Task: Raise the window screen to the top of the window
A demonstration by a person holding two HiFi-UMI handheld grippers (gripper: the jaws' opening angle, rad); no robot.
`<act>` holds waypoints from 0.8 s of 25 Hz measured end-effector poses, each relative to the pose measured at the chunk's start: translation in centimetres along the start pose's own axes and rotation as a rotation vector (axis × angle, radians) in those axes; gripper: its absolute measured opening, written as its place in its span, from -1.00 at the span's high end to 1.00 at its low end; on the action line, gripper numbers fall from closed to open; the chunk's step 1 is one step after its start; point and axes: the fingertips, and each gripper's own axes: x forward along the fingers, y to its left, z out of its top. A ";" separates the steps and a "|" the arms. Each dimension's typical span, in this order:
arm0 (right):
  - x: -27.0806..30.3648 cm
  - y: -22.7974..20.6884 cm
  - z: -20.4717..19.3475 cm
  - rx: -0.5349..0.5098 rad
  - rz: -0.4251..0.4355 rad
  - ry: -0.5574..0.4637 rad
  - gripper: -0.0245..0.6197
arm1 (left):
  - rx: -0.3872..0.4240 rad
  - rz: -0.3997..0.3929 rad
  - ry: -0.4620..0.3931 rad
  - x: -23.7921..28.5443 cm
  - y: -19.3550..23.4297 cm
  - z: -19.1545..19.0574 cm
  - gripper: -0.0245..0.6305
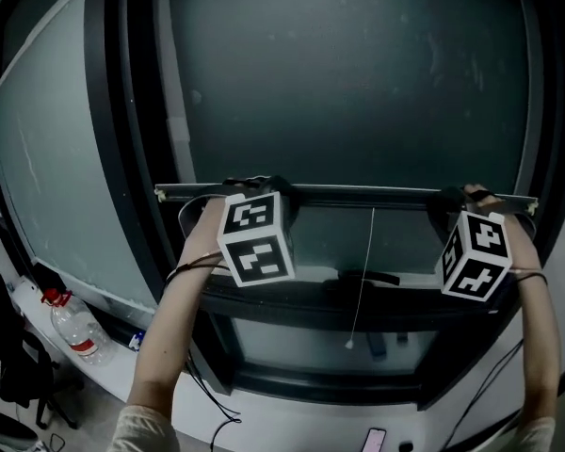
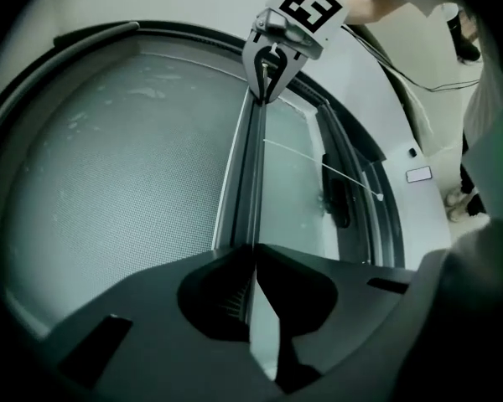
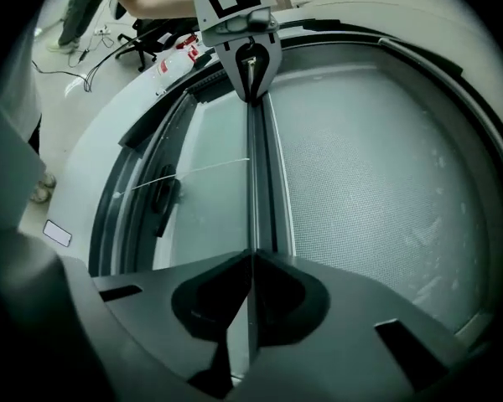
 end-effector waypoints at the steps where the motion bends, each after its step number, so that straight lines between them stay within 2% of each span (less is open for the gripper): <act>1: -0.4 -1.3 0.0 -0.004 -0.014 -0.004 0.86 | 0.005 0.012 -0.005 -0.5 1.3 0.3 0.86; 4: -1.9 -5.2 0.0 -0.020 -0.066 -0.012 0.86 | 0.026 0.051 -0.022 -2.0 5.0 1.3 0.86; 13: -6.2 -20.4 0.9 -0.064 -0.330 -0.002 0.86 | 0.105 0.284 -0.002 -7.7 19.5 3.6 0.86; 20: -9.4 -31.0 1.7 -0.060 -0.479 0.034 0.86 | 0.127 0.472 0.018 -12.0 29.7 5.3 0.86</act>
